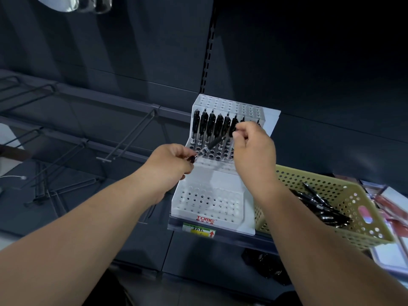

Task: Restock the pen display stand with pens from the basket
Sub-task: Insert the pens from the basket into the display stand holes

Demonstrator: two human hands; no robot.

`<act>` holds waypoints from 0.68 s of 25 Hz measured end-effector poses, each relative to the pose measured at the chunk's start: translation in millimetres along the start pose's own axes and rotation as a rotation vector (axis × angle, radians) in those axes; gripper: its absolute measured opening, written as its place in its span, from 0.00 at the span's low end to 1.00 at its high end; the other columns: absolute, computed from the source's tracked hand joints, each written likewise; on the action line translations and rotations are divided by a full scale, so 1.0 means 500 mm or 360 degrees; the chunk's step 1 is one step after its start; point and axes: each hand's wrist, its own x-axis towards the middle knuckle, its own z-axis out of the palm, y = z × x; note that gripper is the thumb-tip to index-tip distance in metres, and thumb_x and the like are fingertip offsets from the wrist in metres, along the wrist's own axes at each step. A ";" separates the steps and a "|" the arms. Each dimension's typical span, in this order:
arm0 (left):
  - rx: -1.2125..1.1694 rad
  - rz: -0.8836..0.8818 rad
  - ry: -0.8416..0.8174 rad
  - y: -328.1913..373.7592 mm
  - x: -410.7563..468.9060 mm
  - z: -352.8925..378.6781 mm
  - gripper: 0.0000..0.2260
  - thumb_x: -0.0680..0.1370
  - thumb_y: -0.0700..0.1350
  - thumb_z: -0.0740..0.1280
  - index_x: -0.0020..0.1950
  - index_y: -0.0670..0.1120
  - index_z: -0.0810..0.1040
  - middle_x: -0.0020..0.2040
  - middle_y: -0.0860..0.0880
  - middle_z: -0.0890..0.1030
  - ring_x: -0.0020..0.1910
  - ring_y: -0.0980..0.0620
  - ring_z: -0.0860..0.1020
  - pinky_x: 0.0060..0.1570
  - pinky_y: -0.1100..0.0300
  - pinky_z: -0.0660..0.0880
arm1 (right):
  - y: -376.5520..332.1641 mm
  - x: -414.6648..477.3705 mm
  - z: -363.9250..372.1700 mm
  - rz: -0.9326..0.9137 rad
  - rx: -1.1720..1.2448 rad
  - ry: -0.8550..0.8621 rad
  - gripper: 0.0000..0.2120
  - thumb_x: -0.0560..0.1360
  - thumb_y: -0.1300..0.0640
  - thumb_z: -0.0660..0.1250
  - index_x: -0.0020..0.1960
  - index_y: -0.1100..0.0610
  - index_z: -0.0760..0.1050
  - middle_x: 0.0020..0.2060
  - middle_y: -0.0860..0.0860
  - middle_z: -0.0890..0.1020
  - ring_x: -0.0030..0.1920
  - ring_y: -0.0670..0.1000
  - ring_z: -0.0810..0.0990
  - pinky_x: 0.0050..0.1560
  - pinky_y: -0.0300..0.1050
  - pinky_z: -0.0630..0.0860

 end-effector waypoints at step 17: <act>-0.0009 0.0342 -0.0030 0.038 -0.019 0.051 0.11 0.74 0.32 0.68 0.49 0.48 0.78 0.46 0.41 0.82 0.43 0.47 0.81 0.48 0.57 0.78 | 0.024 -0.066 -0.036 -0.0261 -0.0256 -0.0711 0.09 0.81 0.51 0.62 0.57 0.50 0.78 0.42 0.49 0.80 0.41 0.50 0.75 0.39 0.45 0.69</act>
